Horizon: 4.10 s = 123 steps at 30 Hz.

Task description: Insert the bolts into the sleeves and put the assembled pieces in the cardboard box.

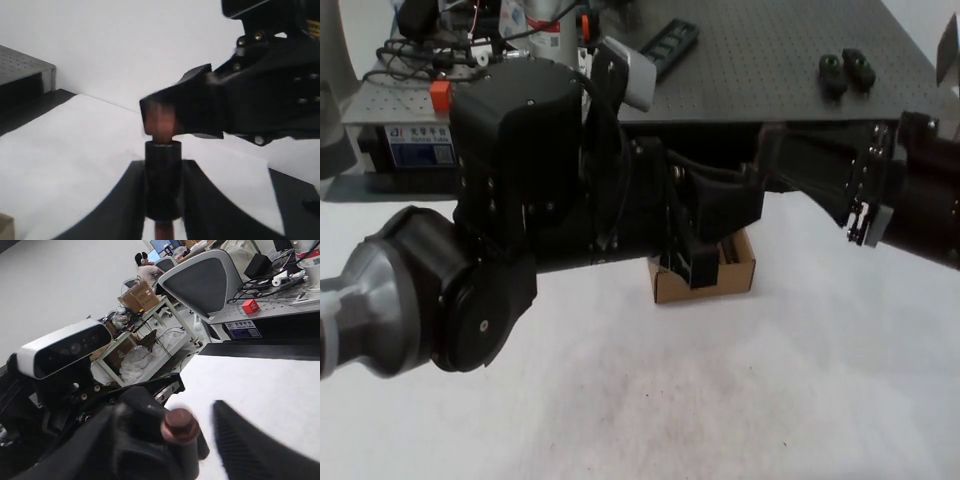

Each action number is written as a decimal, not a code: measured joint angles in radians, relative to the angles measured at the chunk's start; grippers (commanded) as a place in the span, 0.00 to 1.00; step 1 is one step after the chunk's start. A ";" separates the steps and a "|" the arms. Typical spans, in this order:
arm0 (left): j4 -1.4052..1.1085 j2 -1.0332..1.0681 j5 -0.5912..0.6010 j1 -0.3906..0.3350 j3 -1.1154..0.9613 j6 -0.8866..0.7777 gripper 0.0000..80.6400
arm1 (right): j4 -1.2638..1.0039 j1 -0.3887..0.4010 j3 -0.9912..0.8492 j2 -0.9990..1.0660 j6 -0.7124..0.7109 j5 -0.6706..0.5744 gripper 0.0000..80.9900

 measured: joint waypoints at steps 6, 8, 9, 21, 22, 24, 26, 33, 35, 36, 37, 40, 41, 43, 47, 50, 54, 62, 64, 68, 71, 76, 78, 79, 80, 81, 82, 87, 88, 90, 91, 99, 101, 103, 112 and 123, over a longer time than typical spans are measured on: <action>-0.038 0.060 -0.235 0.007 -0.023 0.000 0.01 | 0.136 -0.091 0.000 -0.073 0.024 0.001 0.59; -0.029 0.093 -0.326 0.013 -0.086 -0.048 0.01 | 0.196 -0.129 0.000 -0.103 0.024 0.003 0.59; -0.013 0.125 -0.352 0.021 -0.125 -0.072 0.01 | 0.196 -0.132 0.000 -0.105 0.024 0.004 0.59; 0.722 0.747 -0.539 0.081 -0.949 -0.145 0.01 | 0.490 -0.179 0.000 -0.151 0.009 0.007 0.59; 0.794 0.790 -0.543 0.083 -1.009 -0.142 0.01 | 0.501 -0.179 0.000 -0.151 0.006 0.007 0.59; 0.938 0.914 -0.548 0.086 -1.169 -0.115 0.01 | 0.515 -0.179 0.000 -0.151 0.001 0.007 0.59; 0.997 0.978 -0.548 0.086 -1.227 -0.106 0.02 | 0.529 -0.179 0.000 -0.151 -0.004 0.007 0.59; 1.109 1.023 -0.551 0.086 -1.265 -0.100 0.35 | 0.545 -0.181 0.000 -0.162 -0.008 0.007 0.58; 1.151 1.010 -0.555 0.086 -1.267 -0.100 0.33 | 0.546 -0.183 0.000 -0.180 -0.023 0.007 0.55; 1.178 1.000 -0.567 0.086 -1.267 -0.100 0.28 | 0.553 -0.185 0.000 -0.196 -0.038 0.007 0.52; 1.202 0.989 -0.584 0.086 -1.267 -0.100 0.21 | 0.561 -0.190 0.000 -0.211 -0.054 0.007 0.48; 1.266 0.948 -0.644 0.086 -1.265 -0.093 0.02 | 0.594 -0.201 0.000 -0.254 -0.098 0.018 0.31; 1.295 0.922 -0.681 0.086 -1.265 -0.092 0.00 | 0.622 -0.208 0.000 -0.281 -0.121 0.028 0.23; 1.337 0.864 -0.748 0.086 -1.265 -0.093 0.00 | 0.680 -0.220 0.000 -0.321 -0.151 0.045 0.05; 1.400 0.725 -0.825 0.086 -1.270 -0.077 0.00 | 0.815 -0.234 0.000 -0.404 -0.277 0.120 0.03; 1.438 0.621 -0.877 0.086 -1.247 -0.066 0.00 | 0.896 -0.235 0.000 -0.467 -0.334 0.186 0.03; 1.432 0.490 -0.911 0.086 -1.141 -0.063 0.00 | 0.975 -0.235 0.000 -0.544 -0.389 0.279 0.03; 1.254 0.061 -0.917 0.086 -0.624 -0.079 0.00 | 1.022 -0.235 0.063 -0.580 -0.447 0.367 0.03; 1.199 -0.086 -0.914 0.086 -0.467 -0.086 0.00 | 1.029 -0.235 0.102 -0.580 -0.447 0.367 0.03; 1.143 -0.533 -0.907 0.086 -0.131 -0.102 0.00 | 1.034 -0.235 0.166 -0.580 -0.447 0.333 0.03; 1.144 -0.744 -0.899 0.086 0.010 -0.147 0.00 | 1.028 -0.235 0.191 -0.580 -0.447 0.319 0.03; 1.131 -1.119 -0.898 0.086 0.235 -0.208 0.00 | 1.017 -0.235 0.265 -0.580 -0.449 0.313 0.03; 1.132 -1.163 -0.898 0.086 0.272 -0.209 0.00 | 1.013 -0.235 0.269 -0.580 -0.450 0.306 0.03; 1.133 -1.196 -0.898 0.086 0.290 -0.211 0.00 | 1.000 -0.235 0.269 -0.580 -0.450 0.288 0.03; 1.134 -1.229 -0.898 0.086 0.318 -0.212 0.00 | 0.988 -0.235 0.269 -0.580 -0.450 0.278 0.03; 1.134 -1.296 -0.895 0.086 0.383 -0.226 0.00 | 0.968 -0.235 0.269 -0.580 -0.450 0.266 0.03; 1.134 -1.311 -0.892 0.086 0.400 -0.233 0.00 | 0.947 -0.235 0.269 -0.580 -0.450 0.258 0.03; 1.130 -1.334 -0.892 0.086 0.484 -0.243 0.00 | 0.836 -0.235 0.292 -0.580 -0.450 0.237 0.03; 1.120 -1.334 -0.892 0.086 0.509 -0.243 0.00 | 0.831 -0.235 0.294 -0.580 -0.450 0.236 0.03; 1.101 -1.334 -0.892 0.086 0.531 -0.244 0.00 | 0.801 -0.235 0.318 -0.580 -0.450 0.235 0.03; 1.078 -1.334 -0.892 0.086 0.558 -0.246 0.00 | 0.791 -0.235 0.334 -0.580 -0.450 0.235 0.03; 0.948 -1.332 -0.847 0.086 0.700 -0.258 0.00 | 0.757 -0.235 0.421 -0.580 -0.402 0.234 0.03; 0.944 -1.332 -0.846 0.086 0.718 -0.265 0.00 | 0.745 -0.235 0.423 -0.580 -0.396 0.232 0.03; 0.944 -1.332 -0.840 0.086 0.728 -0.269 0.00 | 0.741 -0.235 0.423 -0.580 -0.394 0.232 0.03; 0.949 -1.332 -0.840 0.086 0.729 -0.272 0.00 | 0.738 -0.235 0.432 -0.580 -0.387 0.232 0.03; 0.949 -1.332 -0.824 0.086 0.729 -0.272 0.00 | 0.738 -0.224 0.432 -0.580 -0.282 0.232 0.03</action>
